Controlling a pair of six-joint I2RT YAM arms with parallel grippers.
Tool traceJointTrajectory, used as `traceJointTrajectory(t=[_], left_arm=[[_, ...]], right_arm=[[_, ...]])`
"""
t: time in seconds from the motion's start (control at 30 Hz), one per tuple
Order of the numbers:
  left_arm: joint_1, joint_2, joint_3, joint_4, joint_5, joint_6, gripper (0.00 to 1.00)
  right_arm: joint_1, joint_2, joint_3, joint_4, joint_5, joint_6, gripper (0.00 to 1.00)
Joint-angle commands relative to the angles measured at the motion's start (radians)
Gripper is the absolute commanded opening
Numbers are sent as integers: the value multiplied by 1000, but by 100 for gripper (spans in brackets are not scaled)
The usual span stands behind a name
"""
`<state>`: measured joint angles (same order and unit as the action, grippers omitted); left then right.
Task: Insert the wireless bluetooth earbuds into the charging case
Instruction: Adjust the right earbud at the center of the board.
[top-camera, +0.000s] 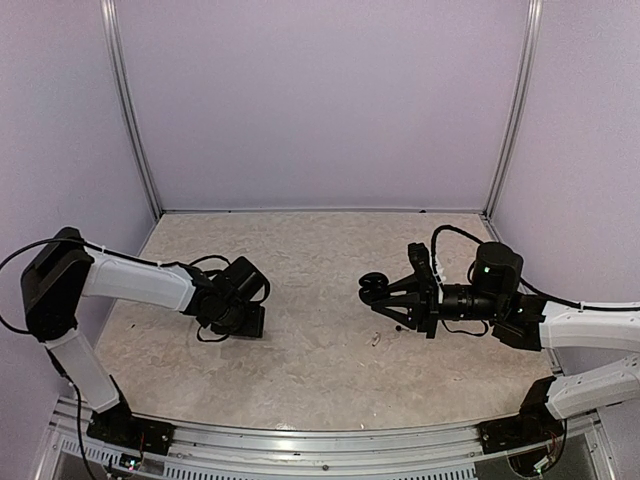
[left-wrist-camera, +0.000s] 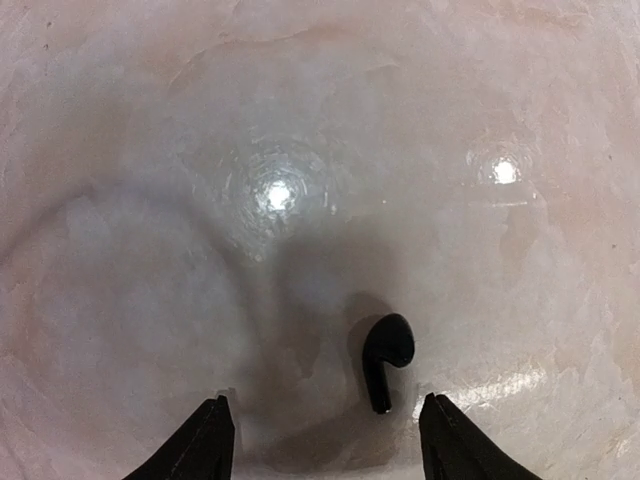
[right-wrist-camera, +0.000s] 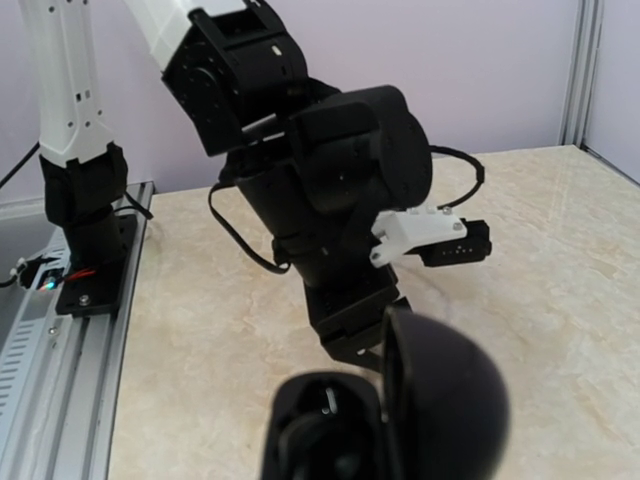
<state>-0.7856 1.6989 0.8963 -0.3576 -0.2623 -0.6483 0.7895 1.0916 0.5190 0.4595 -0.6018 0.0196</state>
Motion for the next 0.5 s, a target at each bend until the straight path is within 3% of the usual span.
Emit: traceJointTrajectory(t=[0.0, 0.47], left_arm=[[13, -30, 27, -20, 47, 56, 65], [65, 93, 202, -178, 122, 137, 45]], right_arm=[[-9, -7, 22, -11, -6, -3, 0], [-10, -15, 32, -42, -2, -1, 0]])
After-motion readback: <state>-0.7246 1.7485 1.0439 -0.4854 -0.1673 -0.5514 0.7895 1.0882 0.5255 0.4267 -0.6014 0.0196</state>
